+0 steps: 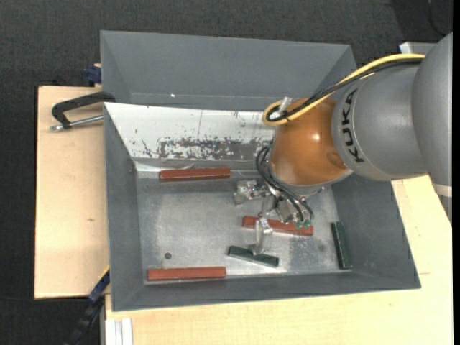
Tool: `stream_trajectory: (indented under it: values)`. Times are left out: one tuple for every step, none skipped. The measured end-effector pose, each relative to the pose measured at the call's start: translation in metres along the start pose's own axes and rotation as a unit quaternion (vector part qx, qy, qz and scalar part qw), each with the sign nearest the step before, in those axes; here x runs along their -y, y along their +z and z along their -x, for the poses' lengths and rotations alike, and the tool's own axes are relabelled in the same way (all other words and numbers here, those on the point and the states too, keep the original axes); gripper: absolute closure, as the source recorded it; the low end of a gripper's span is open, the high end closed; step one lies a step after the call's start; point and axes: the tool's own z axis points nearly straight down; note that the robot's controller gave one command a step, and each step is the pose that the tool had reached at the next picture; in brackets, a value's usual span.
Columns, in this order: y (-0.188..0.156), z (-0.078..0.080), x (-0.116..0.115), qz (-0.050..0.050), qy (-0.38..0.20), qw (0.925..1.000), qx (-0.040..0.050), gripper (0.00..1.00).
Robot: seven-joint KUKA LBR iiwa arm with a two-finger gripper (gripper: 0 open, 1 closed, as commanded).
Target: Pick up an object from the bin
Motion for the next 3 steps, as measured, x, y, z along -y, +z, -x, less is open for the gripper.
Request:
stream_trajectory:
  values:
    - [0.000,0.000,0.000,0.000,0.000,1.0000,-0.0004,1.00]
    - [0.000,0.000,0.000,0.000,0.000,1.0000,-0.0004,1.00]
    - [-0.172,-0.011,-0.008,-0.001,-0.011,0.9999,0.0051,1.00]
